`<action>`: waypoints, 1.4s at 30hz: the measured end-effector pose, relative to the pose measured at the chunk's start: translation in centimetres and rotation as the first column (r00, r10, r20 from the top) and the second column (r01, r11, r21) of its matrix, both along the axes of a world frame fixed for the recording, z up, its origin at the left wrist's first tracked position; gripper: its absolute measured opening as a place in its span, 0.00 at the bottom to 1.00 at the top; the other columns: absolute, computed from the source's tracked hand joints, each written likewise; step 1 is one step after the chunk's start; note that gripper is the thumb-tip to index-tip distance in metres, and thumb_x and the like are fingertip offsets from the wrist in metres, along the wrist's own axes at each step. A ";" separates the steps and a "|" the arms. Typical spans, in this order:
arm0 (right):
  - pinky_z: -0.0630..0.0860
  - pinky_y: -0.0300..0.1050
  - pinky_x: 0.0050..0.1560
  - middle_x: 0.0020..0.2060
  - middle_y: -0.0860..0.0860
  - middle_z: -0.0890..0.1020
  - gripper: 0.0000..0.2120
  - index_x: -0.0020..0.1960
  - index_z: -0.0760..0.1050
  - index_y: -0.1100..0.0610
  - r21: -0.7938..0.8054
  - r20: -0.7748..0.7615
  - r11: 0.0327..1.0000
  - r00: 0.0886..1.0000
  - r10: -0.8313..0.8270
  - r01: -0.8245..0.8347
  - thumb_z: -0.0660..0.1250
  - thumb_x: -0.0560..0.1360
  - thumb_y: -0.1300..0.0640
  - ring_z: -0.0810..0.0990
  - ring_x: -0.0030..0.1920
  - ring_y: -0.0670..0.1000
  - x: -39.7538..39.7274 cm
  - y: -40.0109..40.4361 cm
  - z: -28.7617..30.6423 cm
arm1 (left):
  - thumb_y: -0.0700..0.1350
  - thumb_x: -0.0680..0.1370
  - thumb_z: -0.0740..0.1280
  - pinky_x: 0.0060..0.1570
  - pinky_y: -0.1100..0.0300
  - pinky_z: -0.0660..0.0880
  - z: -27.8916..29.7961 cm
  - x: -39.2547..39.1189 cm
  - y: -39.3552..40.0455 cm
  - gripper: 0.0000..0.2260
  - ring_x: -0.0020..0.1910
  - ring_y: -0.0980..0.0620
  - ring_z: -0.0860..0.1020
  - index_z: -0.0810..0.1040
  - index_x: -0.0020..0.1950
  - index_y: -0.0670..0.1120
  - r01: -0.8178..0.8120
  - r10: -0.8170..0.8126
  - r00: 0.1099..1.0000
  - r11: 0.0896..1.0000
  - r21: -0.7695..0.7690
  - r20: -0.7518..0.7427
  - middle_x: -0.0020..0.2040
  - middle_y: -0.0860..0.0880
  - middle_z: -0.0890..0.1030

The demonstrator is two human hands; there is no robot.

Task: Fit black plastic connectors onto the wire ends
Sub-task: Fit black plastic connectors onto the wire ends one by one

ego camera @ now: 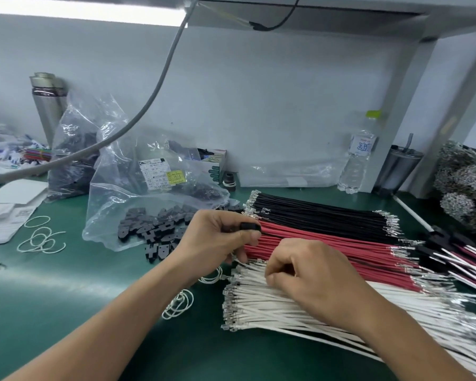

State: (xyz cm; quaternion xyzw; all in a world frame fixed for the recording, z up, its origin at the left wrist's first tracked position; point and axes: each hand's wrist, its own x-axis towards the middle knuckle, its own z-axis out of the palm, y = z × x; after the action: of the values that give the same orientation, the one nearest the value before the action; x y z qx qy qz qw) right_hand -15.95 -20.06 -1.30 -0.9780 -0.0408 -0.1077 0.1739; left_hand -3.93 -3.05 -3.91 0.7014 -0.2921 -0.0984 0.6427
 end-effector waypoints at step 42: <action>0.72 0.33 0.41 0.39 0.38 0.79 0.04 0.49 0.80 0.45 0.131 0.679 0.987 0.734 -0.018 -0.097 0.68 0.79 0.48 0.78 0.40 0.42 -3.4 -1.1 11.3 | 0.45 0.70 0.78 0.33 0.61 0.81 1.0 -0.5 0.3 0.12 0.37 0.48 0.86 0.88 0.53 0.46 0.087 -0.101 0.979 0.992 -0.087 -0.175 0.47 0.42 0.88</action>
State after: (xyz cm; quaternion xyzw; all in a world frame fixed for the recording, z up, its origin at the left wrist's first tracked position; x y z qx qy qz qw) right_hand -19.33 -21.14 10.01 -0.8534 -0.1136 -0.4556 0.2262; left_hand -4.41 -2.76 -2.93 0.6491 -0.2696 -0.1800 0.6881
